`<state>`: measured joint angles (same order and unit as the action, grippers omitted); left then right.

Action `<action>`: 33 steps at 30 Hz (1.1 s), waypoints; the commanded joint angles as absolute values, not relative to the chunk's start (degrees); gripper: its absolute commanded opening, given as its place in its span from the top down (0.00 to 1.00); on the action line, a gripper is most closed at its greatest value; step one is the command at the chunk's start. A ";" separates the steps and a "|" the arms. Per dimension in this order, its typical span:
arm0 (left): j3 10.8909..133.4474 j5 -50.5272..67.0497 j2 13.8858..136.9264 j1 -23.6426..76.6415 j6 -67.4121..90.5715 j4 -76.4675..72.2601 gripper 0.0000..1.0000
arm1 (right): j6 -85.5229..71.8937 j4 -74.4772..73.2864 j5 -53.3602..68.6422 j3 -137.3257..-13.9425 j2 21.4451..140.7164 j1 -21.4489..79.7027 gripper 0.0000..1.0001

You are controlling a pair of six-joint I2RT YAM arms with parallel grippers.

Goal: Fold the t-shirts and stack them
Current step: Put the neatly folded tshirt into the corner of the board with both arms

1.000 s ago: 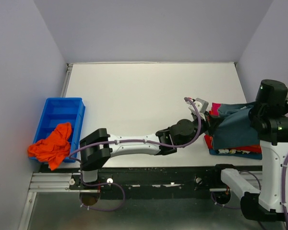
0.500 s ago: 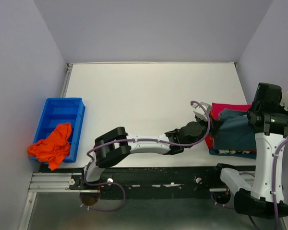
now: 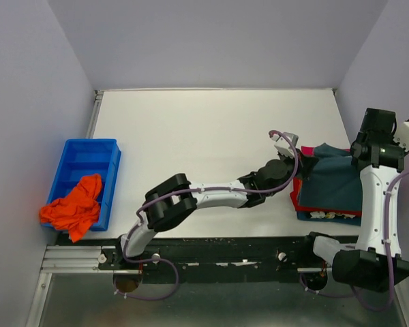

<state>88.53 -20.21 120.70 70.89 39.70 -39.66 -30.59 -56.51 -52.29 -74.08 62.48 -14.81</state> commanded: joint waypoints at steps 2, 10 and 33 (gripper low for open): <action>94.74 -17.76 124.45 69.87 40.17 -40.43 1.00 | -29.27 -49.66 -50.98 -76.28 67.14 -16.78 0.99; 101.94 -16.09 129.45 66.71 43.06 -38.15 1.00 | -27.69 -44.74 -47.90 -78.48 73.47 -17.75 0.99; 111.89 -13.18 142.39 61.52 50.98 -37.00 0.01 | -29.27 -39.81 -43.86 -83.23 93.78 -18.11 0.23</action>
<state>115.20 -13.85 145.77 61.45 50.61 -34.68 -28.64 -42.46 -44.93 -83.50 96.31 -17.58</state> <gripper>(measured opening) 0.817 0.765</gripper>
